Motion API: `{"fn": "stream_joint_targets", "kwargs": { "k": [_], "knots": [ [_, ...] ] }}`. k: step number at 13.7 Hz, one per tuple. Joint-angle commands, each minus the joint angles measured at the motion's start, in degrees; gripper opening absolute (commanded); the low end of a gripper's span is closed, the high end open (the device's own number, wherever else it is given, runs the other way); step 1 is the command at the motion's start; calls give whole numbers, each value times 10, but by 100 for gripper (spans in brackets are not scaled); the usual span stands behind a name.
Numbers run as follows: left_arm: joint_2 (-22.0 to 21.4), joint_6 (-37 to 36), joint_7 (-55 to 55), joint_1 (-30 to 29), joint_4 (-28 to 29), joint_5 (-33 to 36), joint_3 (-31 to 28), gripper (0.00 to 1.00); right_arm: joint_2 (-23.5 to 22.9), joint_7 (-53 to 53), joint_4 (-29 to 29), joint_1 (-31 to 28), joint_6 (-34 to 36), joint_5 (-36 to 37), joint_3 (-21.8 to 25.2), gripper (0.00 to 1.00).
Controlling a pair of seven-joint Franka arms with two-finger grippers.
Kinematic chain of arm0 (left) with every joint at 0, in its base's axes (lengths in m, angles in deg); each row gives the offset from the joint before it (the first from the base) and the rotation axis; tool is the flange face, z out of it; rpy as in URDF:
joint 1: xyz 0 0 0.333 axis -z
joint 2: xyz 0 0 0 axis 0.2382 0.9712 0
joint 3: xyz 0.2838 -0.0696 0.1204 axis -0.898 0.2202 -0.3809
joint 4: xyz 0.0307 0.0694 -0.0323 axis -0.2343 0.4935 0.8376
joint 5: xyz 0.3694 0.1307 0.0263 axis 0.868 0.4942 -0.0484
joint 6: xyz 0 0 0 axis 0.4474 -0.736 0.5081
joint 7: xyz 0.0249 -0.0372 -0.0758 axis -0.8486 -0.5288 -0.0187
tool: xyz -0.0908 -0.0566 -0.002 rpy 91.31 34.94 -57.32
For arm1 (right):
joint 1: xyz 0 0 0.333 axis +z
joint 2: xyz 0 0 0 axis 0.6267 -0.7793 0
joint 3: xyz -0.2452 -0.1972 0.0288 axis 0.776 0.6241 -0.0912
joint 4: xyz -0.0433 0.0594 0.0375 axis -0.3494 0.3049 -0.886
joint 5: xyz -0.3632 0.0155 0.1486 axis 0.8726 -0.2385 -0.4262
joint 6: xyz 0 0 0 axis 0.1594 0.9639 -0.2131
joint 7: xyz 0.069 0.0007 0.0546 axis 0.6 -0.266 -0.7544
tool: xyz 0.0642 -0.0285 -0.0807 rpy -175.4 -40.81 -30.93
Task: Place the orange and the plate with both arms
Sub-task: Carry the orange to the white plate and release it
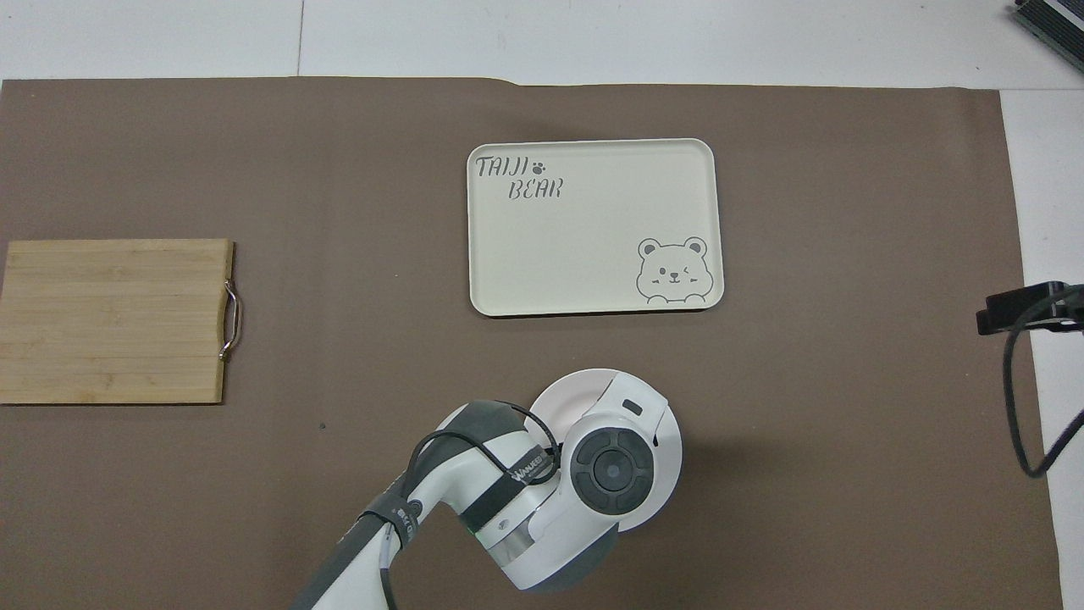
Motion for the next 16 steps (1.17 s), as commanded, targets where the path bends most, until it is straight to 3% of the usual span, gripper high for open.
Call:
{"fn": "stream_joint_targets", "kwargs": {
  "k": [1, 3, 6, 10, 16],
  "knots": [
    [-15, -9, 3, 17, 11, 1, -12, 100, 23, -51, 30, -8, -9, -12, -2, 100],
    [-33, -39, 5, 0, 4, 1, -16, 100, 27, -71, 49, -8, -19, -17, -2, 100],
    [-96, -104, 34, -54, -5, 1, -15, 100, 29, -143, 92, -19, -35, -64, 1, 100],
    [-108, -189, 98, -130, -75, 0, -17, 100, 37, -154, 140, -13, -39, -146, 1, 100],
    [-156, -261, 323, -282, -98, -4, -19, 100, 41, -178, 205, -20, -41, -271, 2, 100]
  ]
}}
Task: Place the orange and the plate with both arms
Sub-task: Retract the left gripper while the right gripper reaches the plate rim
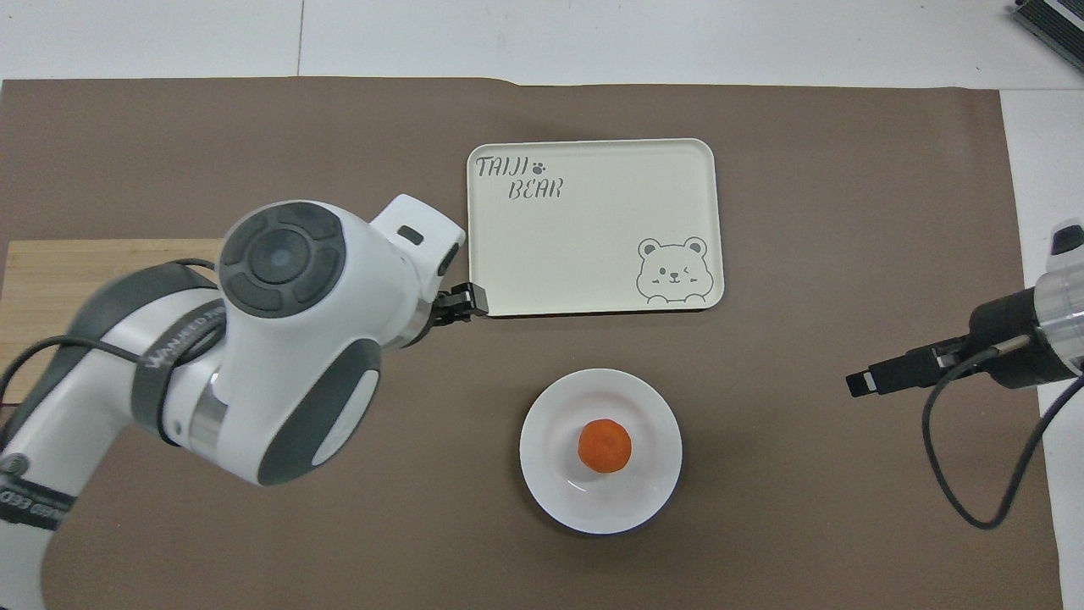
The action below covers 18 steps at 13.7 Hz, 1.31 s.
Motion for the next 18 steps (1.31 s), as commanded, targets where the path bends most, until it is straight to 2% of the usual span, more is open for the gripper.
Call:
{"fn": "stream_joint_targets", "kwargs": {
  "k": [1, 4, 6, 9, 14, 16, 18],
  "knots": [
    [-15, -49, 108, -65, -19, -5, 4, 100, 21, -48, 57, -8, -16, -56, 0, 100],
    [-17, -72, 216, -133, -34, -4, 4, 100, 18, -129, 140, -8, -66, -115, 0, 100],
    [-22, -86, 282, -174, -36, -5, 3, 100, 14, -143, 187, 10, -119, -142, -2, 100],
    [-21, -123, 366, -225, -63, -5, 3, 100, 3, -201, 245, 28, -141, -197, -2, 100],
    [-18, -248, 407, -235, -154, 31, 2, 100, -9, -283, 333, 35, -212, -274, -2, 100],
    [-22, -252, 415, -240, -150, 31, 1, 100, -37, -337, 355, 40, -218, -319, -2, 100],
    [-27, -247, 413, -250, -145, 24, 1, 100, -48, -347, 368, 45, -234, -334, -2, 100]
  ]
}}
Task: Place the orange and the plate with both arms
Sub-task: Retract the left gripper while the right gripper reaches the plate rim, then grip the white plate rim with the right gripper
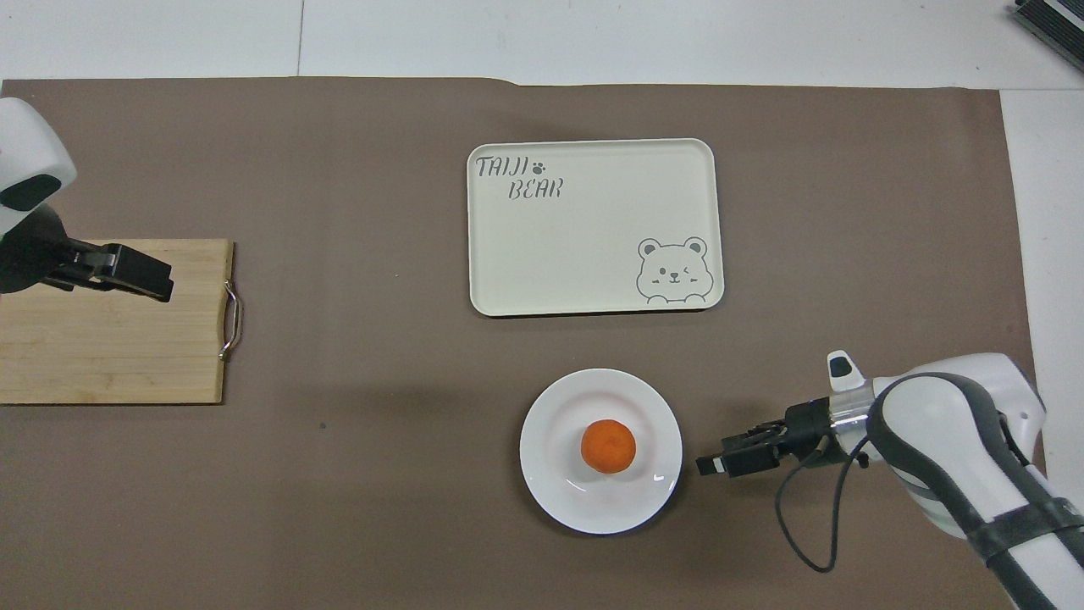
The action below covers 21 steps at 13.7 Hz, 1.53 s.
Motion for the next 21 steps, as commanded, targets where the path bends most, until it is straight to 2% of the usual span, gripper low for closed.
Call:
{"fn": "stream_joint_targets", "kwargs": {
  "k": [1, 4, 6, 10, 12, 14, 15, 16, 17, 21],
  "knots": [
    [-4, -9, 10, -17, 1, -1, 4, 100, -13, -25, 16, 9, -17, -34, 0, 100],
    [-5, -4, 5, -23, 6, -19, 4, 100, -18, -21, 42, 42, -51, -88, 0, 100],
    [-5, 37, -11, -27, 12, -25, 4, 100, -24, -20, 46, 54, -59, -113, 0, 100],
    [-5, 42, -15, -28, 14, -24, 4, 100, -24, -9, 49, 60, -67, -114, 0, 100],
    [-4, 49, -13, -28, 11, -20, 4, 100, -24, 22, 49, 62, -67, -114, -1, 54],
    [-4, 48, -12, -26, 10, -20, 4, 100, -24, 31, 49, 62, -68, -114, -2, 24],
    [-4, 49, -12, -26, 10, -20, 5, 100, -24, 37, 49, 62, -68, -114, -2, 13],
    [-4, 49, -12, -26, 10, -20, 5, 100, -24, 40, 49, 62, -68, -114, -2, 4],
    [-4, 49, -12, -27, 10, -20, 5, 100, -24, 45, 49, 62, -67, -114, -2, 0],
    [-4, 49, -12, -27, 10, -19, 4, 100, -26, 53, 47, 71, -68, -114, -3, 0]
  ]
}}
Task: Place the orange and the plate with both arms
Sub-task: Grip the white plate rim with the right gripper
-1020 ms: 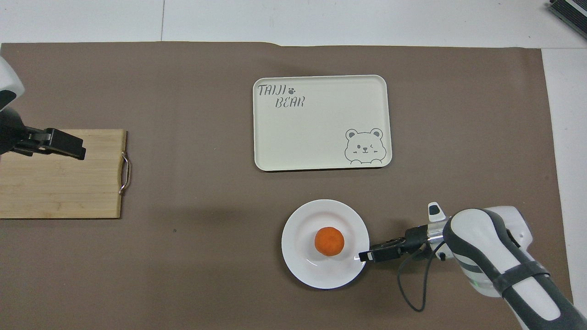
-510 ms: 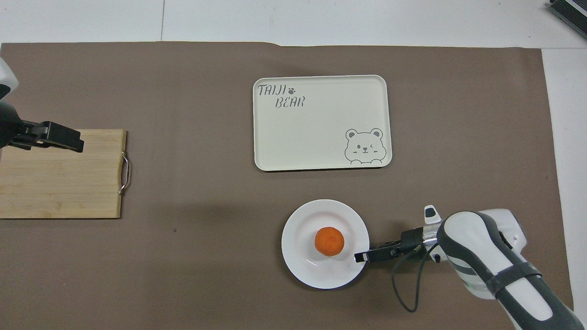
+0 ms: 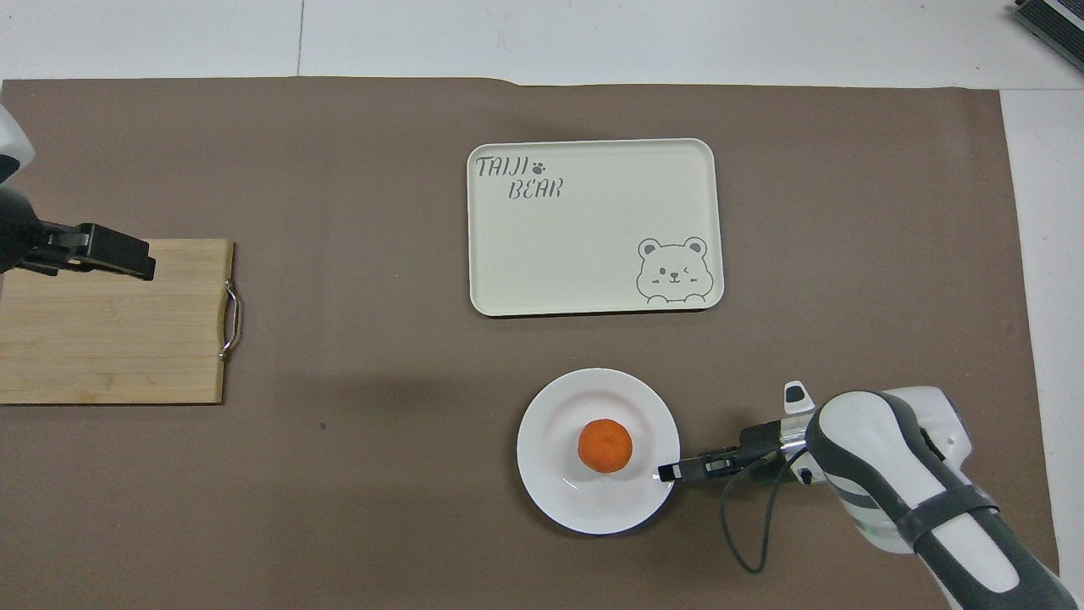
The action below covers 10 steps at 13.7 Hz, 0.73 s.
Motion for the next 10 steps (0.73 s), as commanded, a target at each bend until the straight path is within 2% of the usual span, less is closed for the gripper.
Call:
{"fn": "stream_joint_targets", "kwargs": {
  "k": [1, 7, 10],
  "knots": [
    [-5, 11, -2, -6, 8, -3, 5, 100, -2, 2, 5, 11, -15, -11, -3, 0],
    [-5, 11, -2, -6, 8, -3, 5, 100, -3, 8, 0, 0, 7, -39, -3, 0],
    [-5, 11, -2, -7, 8, -3, 5, 100, -3, 64, -10, -6, 35, -42, -3, 0]
  ]
}}
